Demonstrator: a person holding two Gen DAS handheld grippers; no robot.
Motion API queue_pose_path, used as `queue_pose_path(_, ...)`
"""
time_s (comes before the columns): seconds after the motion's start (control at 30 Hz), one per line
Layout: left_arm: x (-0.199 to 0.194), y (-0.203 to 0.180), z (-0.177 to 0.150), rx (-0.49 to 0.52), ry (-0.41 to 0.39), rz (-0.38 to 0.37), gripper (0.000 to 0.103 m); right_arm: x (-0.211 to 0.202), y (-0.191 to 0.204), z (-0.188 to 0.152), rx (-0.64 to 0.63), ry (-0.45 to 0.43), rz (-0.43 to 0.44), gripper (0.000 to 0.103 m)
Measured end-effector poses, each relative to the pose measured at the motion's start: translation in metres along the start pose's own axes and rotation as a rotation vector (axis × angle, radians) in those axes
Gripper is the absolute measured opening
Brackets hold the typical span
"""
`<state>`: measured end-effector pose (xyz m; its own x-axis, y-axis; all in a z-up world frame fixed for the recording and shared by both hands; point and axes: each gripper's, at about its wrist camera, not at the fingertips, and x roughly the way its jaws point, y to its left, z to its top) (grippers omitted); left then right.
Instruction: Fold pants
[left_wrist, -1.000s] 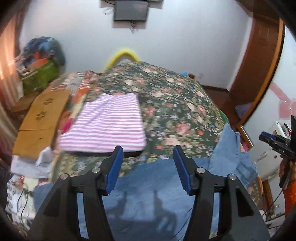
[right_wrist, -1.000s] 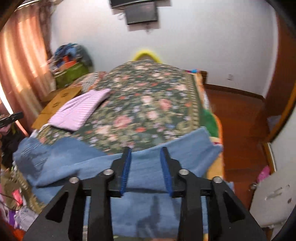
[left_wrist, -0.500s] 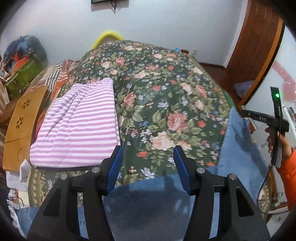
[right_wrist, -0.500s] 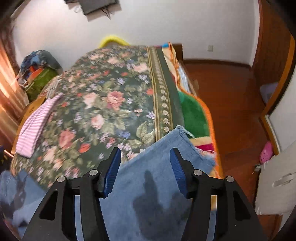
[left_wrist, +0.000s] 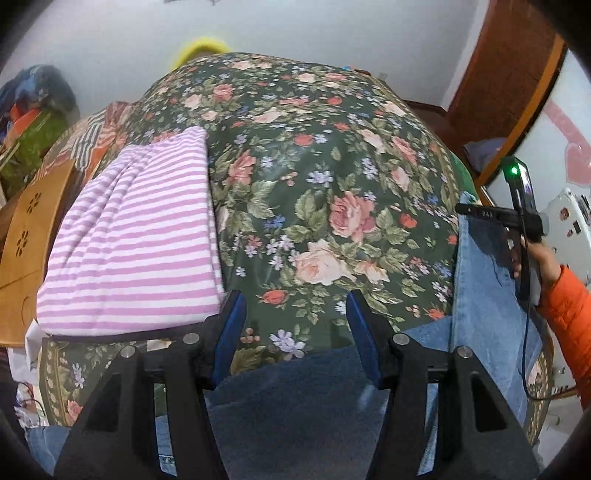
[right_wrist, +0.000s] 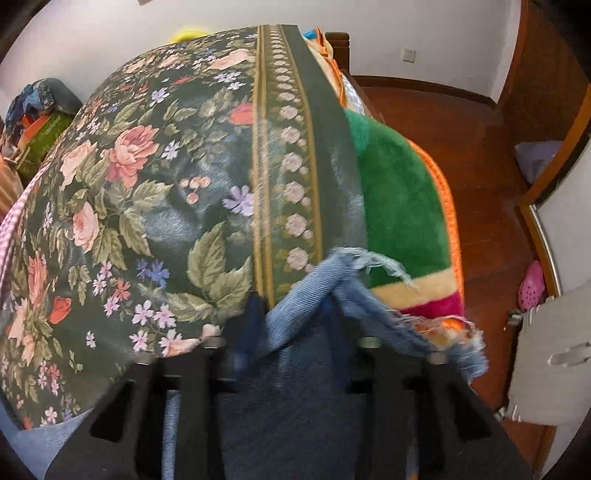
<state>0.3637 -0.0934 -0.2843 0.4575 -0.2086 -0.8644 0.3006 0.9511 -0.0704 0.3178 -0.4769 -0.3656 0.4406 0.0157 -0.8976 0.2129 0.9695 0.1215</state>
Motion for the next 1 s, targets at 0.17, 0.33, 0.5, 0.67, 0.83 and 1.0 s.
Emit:
queue_pose_path(0.17, -0.017, -0.018, -0.006, 0.015, 0.011, -0.054, 0.056, -0.02, -0.014, -0.004, 0.012, -0.032, 0.032, 0.008)
queue_pose_path(0.33, -0.034, -0.048, -0.028, 0.056, 0.033, -0.133, 0.056, -0.073, -0.026, -0.007, 0.039, -0.121, 0.08, 0.007)
queue_pose_path(0.5, -0.029, -0.079, -0.055, 0.093, 0.101, -0.198, 0.056, -0.122, -0.032, -0.013, 0.023, -0.189, 0.115, 0.007)
queue_pose_path(0.67, -0.01, -0.091, -0.068, 0.093, 0.164, -0.199, 0.056, -0.155, -0.035, -0.012, 0.031, -0.259, 0.172, 0.007)
queue_pose_path(0.83, -0.007, -0.096, -0.071, 0.083, 0.173, -0.218, 0.047, -0.174, -0.025, -0.008, 0.027, -0.327, 0.219, 0.007)
queue_pose_path(1.0, -0.012, -0.097, -0.069, 0.073, 0.185, -0.279, 0.028, -0.197, -0.018, -0.001, 0.017, -0.382, 0.271, 0.007)
